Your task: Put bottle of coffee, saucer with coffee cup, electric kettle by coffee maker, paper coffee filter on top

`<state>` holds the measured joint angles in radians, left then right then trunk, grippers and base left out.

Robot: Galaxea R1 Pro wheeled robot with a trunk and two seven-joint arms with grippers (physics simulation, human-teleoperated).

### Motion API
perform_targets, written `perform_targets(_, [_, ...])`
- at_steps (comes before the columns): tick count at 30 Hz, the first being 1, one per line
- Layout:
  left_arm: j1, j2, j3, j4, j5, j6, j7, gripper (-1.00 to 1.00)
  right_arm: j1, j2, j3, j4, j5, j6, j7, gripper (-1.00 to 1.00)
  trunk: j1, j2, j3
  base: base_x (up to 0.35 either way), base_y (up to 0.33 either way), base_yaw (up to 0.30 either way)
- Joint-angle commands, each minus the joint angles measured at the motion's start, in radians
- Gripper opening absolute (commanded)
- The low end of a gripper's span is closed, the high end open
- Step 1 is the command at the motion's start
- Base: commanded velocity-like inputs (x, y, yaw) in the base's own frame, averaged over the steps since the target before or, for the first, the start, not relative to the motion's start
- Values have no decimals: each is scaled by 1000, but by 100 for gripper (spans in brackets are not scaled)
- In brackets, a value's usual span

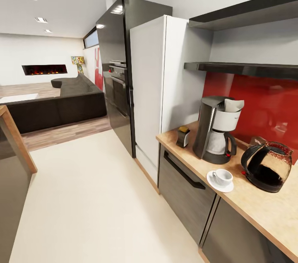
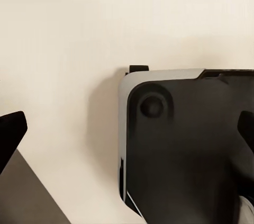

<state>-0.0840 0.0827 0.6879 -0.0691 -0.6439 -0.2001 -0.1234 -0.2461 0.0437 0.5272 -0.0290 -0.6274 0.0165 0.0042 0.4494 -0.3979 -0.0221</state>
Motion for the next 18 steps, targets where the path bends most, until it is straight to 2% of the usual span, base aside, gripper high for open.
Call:
perform_targets(1, [-1, 0, 9, 0, -6, -2, -4, 100, -1, 0, 8, 0, -9, 2, 0, 100, 1, -2, -2, 0, 0, 0])
perform_targets(18, [3, 2, 6, 7, -8, 6, -2, 100, -1, 0, 8, 0, -9, 2, 0, 100, 1, -2, -2, 0, 0, 0])
